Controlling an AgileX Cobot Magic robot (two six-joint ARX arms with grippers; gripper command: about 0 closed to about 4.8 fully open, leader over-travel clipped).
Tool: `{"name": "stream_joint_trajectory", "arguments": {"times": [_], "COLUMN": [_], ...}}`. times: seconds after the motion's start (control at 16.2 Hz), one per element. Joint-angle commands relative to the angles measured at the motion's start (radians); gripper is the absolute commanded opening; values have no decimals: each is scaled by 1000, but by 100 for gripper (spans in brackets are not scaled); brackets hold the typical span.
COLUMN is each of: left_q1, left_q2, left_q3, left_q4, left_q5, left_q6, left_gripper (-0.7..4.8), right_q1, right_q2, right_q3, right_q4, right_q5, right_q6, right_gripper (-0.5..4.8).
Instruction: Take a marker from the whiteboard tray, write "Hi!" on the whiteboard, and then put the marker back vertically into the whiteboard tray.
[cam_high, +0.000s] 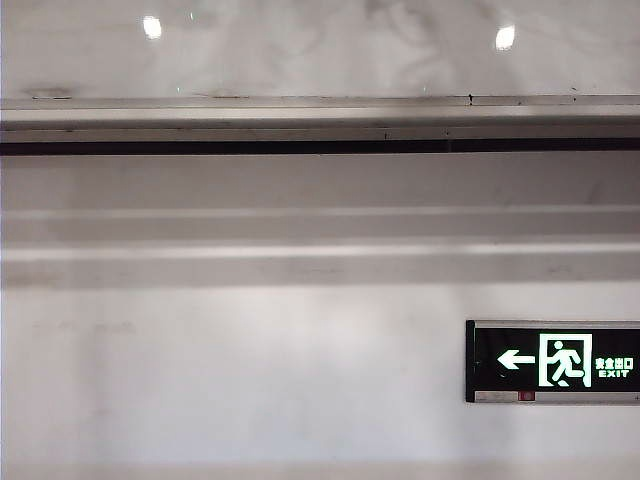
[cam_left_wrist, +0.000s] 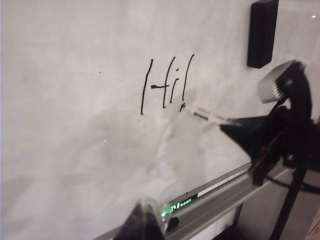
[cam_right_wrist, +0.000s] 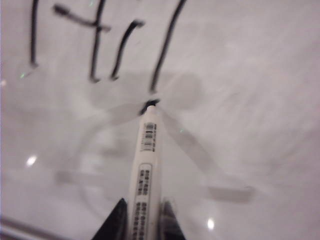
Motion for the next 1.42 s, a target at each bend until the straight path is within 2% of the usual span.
{"name": "stream_joint_trajectory", "arguments": {"times": [0.06, 0.19, 0.31, 0.56, 0.8, 0.93, 1.05, 1.11, 1.3, 1.42], "left_q1": [0, 0, 0, -19, -78, -119, -134, -171, -199, -218], "left_q2": [-3, -3, -3, -1, 17, 29, 30, 35, 37, 40], "left_q3": [4, 4, 4, 4, 4, 4, 4, 4, 4, 4], "left_q4": [13, 7, 6, -20, -27, -46, -93, -122, -170, -190], "left_q5": [5, 8, 65, 119, 116, 101, 19, -18, -92, -122], "left_q6": [1, 2, 29, 28, 28, 39, 102, 114, 114, 113], "left_gripper": [-6, -6, -6, -6, -6, -6, -6, -6, -6, -6], "right_q1": [1, 1, 1, 1, 0, 0, 0, 0, 0, -2], "right_q2": [-49, -109, -175, -297, -319, -320, -320, -328, -335, -335], "right_q3": [5, 5, 5, 5, -10, -82, -198, -282, -476, -565], "right_q4": [14, -68, -146, -224, -414, -457, -414, -362, -179, -80], "right_q5": [4, 1, 2, 5, 5, 10, 3, -8, -86, -93], "right_q6": [7, 8, 8, 15, 114, 166, 203, 207, 223, 221], "right_gripper": [-1, -1, -1, -1, -1, -1, -1, -1, -1, -1]}}
